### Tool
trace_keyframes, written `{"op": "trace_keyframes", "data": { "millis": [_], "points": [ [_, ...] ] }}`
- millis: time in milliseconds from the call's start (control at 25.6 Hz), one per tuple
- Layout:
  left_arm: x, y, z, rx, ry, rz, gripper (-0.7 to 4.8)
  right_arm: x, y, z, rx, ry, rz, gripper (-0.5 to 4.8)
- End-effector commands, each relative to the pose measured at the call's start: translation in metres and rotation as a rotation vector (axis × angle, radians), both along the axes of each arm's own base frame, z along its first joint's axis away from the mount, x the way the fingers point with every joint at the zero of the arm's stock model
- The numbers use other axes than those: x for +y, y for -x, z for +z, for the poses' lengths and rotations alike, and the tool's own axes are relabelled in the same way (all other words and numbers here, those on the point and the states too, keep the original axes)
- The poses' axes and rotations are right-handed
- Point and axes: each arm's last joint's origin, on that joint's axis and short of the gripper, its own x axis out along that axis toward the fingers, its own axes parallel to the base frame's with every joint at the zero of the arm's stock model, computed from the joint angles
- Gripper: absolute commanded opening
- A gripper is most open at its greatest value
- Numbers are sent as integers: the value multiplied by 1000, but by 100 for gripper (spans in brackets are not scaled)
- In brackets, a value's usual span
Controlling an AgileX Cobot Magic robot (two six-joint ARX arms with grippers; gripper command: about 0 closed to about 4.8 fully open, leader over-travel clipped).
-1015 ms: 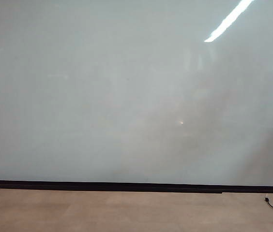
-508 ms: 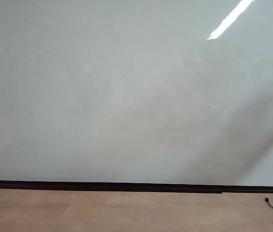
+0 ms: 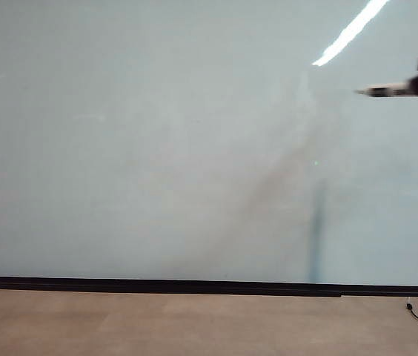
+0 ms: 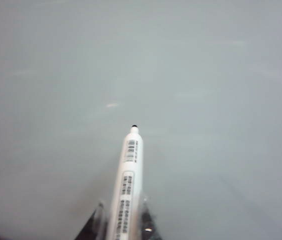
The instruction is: Pick up the pen on the shelf to the right of the whiteboard and draw a cross mark.
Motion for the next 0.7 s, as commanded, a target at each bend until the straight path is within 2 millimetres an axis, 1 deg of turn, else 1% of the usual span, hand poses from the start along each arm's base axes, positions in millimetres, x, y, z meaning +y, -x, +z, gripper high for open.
{"op": "trace_keyframes", "data": {
  "millis": [39, 78, 195, 469, 547, 703],
  "points": [
    [0, 0, 2, -11, -3, -5, -5, 17, -1, 8, -55, 80, 203, -6],
    [0, 0, 2, -11, -3, -5, -5, 23, -2, 11, -74, 117, 265, -6],
    [0, 0, 2, -11, -3, -5, -4, 34, -8, 18, -85, 149, 329, -6],
    [0, 0, 2, -11, -4, -5, -4, 64, -28, 34, 47, 175, 436, -6],
    [0, 0, 2, -11, -4, -5, -4, 76, -35, 38, 52, 176, 462, -6],
    [0, 0, 2, -11, -4, -5, -4, 95, -49, 36, 112, 111, 458, -6]
  ]
}}
